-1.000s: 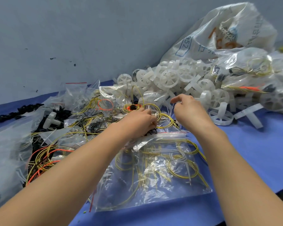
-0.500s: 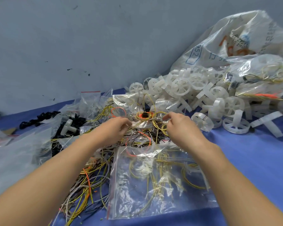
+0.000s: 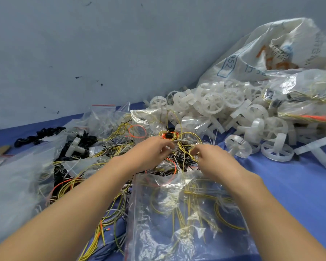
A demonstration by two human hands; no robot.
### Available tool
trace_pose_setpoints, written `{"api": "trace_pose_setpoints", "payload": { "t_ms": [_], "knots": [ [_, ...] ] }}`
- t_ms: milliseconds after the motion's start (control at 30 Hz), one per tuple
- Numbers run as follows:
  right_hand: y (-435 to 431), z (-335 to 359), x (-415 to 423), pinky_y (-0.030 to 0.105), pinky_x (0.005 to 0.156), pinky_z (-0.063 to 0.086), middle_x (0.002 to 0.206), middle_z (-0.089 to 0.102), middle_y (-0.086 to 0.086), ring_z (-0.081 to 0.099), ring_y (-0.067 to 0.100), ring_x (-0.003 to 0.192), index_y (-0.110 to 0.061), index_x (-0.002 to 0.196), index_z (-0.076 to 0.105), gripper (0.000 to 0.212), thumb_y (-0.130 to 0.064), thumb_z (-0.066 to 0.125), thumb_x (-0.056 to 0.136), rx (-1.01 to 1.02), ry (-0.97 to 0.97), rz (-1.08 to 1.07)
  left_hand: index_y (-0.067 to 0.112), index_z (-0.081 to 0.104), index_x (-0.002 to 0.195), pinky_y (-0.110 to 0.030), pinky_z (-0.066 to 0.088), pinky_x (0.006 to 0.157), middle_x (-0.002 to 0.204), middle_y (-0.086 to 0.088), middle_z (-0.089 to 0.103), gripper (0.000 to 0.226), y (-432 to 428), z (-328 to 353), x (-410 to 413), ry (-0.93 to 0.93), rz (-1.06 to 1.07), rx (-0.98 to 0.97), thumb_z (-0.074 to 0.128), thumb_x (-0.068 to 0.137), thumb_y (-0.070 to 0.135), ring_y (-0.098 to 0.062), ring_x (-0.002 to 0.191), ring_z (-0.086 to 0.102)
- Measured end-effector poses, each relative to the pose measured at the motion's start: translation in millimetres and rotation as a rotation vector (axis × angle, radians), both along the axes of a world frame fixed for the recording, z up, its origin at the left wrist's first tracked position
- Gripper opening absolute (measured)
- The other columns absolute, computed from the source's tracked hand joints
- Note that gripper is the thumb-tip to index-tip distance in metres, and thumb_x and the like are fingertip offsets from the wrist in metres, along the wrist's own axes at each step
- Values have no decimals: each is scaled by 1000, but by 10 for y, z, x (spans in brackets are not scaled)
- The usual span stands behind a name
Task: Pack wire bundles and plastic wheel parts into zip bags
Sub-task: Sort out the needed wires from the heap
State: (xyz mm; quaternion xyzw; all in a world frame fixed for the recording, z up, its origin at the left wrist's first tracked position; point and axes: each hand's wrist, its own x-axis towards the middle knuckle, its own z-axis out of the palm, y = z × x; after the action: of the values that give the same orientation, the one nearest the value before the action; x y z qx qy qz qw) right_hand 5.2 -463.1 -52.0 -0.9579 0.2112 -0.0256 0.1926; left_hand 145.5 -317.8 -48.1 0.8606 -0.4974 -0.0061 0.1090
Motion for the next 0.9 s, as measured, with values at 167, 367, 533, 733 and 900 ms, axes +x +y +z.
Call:
{"api": "trace_pose_setpoints", "payload": {
  "t_ms": [167,367,533,733,900],
  "knots": [
    [-101,101,-40,36,85,50,131,59,6,58,26,108,-28,126,60,48,-4,35,93,154,-103,-49,23,58,123,-42,49,91,111,-1,61,30,-257,-115,-61,-41,-22,113,56,95,33,-19,101,57],
    [-277,196,-134,28,68,45,131,58,5,54,18,86,-22,124,62,49,-1,32,92,285,-277,-89,32,59,110,-36,50,82,112,8,56,18,-264,-214,-116,-115,-76,59,59,93,38,-12,97,55],
    [-442,170,-248,25,56,35,130,60,8,39,10,57,-22,126,60,49,-2,31,92,291,-248,-154,25,62,104,-37,50,83,104,5,61,13,-262,-226,-193,-149,-83,80,57,93,30,-17,95,56],
    [-444,107,-389,30,74,44,134,55,8,58,25,95,-22,129,59,41,-11,34,98,159,-177,-145,30,56,101,-33,51,75,102,10,55,8,-17,-232,-357,-167,-55,94,52,94,34,-14,94,54],
    [-206,68,-328,30,62,36,124,61,6,46,16,69,-24,129,58,40,-17,32,100,131,-190,-51,25,54,103,-36,49,82,102,8,59,13,181,-162,-489,-80,24,21,51,95,35,-13,93,54]
  ]
}}
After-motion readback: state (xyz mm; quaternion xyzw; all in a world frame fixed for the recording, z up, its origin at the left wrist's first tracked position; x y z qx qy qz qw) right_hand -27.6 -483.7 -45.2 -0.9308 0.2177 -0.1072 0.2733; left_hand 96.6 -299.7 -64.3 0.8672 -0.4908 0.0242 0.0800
